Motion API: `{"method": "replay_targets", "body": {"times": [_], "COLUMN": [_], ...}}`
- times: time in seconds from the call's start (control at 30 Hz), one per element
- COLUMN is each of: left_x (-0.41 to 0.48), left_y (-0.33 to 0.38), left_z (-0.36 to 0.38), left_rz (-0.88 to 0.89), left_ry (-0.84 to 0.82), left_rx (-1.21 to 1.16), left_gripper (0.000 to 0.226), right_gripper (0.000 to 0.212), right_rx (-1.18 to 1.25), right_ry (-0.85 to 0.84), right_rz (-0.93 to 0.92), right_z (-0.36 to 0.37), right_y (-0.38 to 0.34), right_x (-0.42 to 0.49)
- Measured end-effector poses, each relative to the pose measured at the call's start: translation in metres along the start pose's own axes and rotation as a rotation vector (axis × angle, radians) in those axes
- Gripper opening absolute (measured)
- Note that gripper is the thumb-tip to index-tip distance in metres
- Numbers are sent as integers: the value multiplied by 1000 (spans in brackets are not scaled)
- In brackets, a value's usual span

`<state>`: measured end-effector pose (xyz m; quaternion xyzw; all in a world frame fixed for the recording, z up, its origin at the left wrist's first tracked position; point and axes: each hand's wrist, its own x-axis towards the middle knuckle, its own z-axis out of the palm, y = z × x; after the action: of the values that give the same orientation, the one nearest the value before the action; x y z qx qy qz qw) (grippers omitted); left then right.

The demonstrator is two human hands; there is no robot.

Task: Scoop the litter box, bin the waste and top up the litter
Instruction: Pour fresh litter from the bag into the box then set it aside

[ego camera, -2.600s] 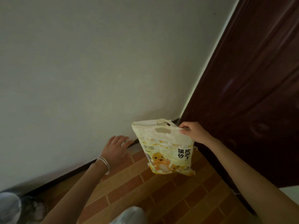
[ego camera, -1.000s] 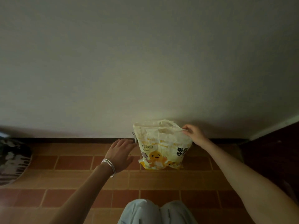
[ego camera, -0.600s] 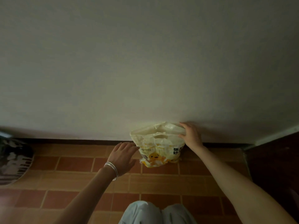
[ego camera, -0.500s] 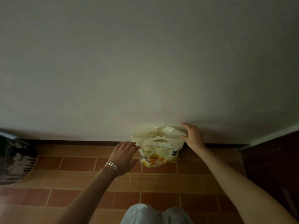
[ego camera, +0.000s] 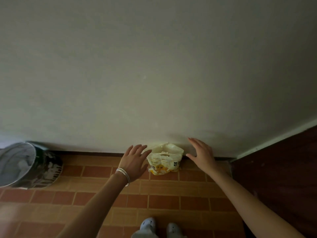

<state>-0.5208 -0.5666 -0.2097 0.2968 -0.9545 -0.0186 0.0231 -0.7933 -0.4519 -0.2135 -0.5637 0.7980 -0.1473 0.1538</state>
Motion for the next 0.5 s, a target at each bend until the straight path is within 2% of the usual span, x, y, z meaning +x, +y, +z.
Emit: {"method": "replay_targets", "body": {"times": [0.23, 0.37, 0.5], "left_x": [-22, -40, -64], "left_y": [30, 55, 70], "left_z": [-101, -121, -134], "left_rz": [-129, -185, -258], "left_ry": [41, 46, 61], "left_rx": [-51, -49, -18], "left_gripper": [57, 60, 61], "right_gripper": [67, 70, 73], "right_rx": [-197, -274, -329], "right_ry": [131, 223, 209], "right_rz": [-144, -234, -343], "right_z": [-85, -98, -103], "right_y": [-60, -80, -98], "right_x": [-39, -68, -88]}}
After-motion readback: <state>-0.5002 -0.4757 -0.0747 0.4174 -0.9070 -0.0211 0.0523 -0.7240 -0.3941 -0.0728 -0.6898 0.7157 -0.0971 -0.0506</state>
